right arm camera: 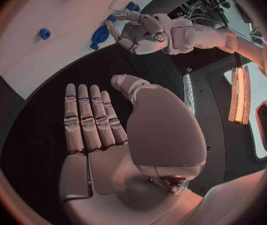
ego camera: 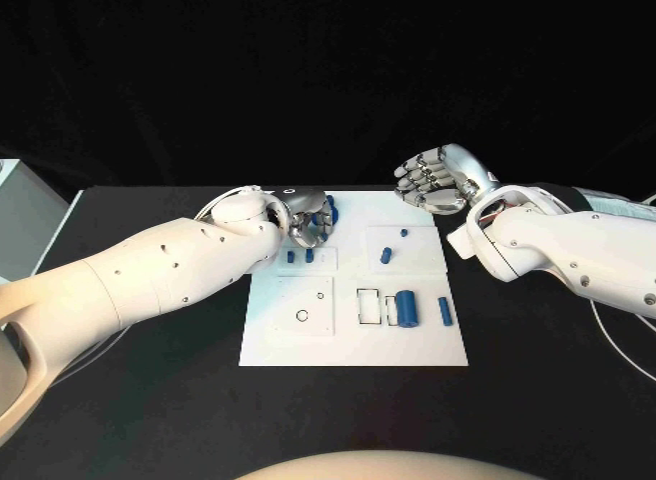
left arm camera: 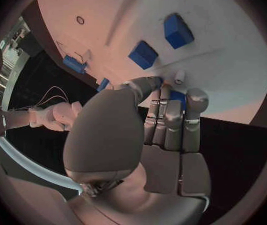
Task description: Assemble the parts on the task board
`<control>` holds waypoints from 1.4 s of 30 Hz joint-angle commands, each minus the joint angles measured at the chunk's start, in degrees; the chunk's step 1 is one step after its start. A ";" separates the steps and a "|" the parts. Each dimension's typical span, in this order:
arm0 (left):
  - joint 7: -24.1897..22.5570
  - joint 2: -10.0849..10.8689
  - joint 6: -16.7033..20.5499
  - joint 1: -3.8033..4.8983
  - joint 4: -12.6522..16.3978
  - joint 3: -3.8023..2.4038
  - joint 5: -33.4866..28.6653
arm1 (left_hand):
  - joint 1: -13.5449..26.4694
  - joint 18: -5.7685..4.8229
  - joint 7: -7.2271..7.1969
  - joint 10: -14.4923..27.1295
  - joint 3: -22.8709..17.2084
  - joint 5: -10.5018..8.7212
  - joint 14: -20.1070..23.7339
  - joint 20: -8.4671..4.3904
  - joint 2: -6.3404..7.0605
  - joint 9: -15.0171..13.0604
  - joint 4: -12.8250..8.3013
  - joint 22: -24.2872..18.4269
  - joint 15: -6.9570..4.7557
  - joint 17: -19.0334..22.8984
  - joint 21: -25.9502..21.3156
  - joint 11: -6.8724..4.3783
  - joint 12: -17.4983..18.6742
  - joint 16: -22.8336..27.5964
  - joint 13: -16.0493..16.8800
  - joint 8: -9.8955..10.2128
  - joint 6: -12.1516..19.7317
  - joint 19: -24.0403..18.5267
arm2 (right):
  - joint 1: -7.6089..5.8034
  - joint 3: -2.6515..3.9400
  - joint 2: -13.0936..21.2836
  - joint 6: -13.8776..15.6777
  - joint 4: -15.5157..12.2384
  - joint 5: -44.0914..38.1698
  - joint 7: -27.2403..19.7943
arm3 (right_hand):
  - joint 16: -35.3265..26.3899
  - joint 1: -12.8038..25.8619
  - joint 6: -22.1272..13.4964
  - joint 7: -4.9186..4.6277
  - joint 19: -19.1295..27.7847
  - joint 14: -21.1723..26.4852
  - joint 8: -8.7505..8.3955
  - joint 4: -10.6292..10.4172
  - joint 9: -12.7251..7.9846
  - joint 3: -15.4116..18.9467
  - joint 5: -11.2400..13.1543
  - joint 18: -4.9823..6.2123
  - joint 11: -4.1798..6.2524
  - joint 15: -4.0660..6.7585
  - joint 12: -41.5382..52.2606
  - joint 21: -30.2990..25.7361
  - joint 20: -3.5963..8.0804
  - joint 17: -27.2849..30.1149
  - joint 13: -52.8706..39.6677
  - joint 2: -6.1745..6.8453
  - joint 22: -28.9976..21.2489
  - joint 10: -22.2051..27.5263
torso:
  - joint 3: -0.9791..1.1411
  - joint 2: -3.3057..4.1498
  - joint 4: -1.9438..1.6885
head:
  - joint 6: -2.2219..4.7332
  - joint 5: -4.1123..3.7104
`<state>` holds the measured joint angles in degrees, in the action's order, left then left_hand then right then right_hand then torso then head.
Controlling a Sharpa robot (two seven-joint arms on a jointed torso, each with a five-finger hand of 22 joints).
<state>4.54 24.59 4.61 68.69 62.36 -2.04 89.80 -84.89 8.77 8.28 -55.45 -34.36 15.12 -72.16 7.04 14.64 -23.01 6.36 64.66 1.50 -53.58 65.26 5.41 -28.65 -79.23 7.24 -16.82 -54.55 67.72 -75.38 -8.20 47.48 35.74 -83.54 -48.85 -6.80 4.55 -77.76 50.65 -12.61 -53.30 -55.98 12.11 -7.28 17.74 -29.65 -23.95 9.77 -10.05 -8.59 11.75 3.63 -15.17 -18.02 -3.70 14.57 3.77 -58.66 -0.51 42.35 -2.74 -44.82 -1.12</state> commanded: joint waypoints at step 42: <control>-0.55 8.04 2.41 -0.39 7.22 -3.44 -8.29 | 2.06 -2.04 -0.10 -7.77 -1.13 -0.12 -4.54 -1.00 -1.11 -1.36 -1.79 3.18 -0.93 -4.30 3.43 -0.87 7.46 -2.22 -0.25 0.92 -3.46 3.75 | 0.03 0.02 0.39 -0.47 0.20 -0.39 -0.83 | 0.09 0.66 0.11 -0.66 -0.10 -0.21 -0.41 -0.38 -0.08 -0.09 -0.54 0.81 -0.09 -0.06 -0.39 0.07 0.00 0.15 0.08 0.02 -0.06 0.08 | -0.13 -0.27 -0.30 | 0.44 -0.12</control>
<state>3.42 32.48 8.34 68.29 69.30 -5.42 83.21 -83.27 7.85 7.99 -62.89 -35.64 14.97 -76.38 5.95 13.53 -24.32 4.55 67.80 0.62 -57.83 68.62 4.50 -21.28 -81.10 7.04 -16.27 -57.66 71.26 -75.37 -8.20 47.86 35.73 -83.37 -48.85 -6.87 4.55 -77.76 50.64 -12.61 -53.30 -55.98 11.88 -7.28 17.75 -29.65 -24.18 9.76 -10.05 -8.59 11.76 3.63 -15.17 -17.96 -3.70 14.58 3.77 -58.66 -0.68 42.08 -3.03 -44.35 -1.32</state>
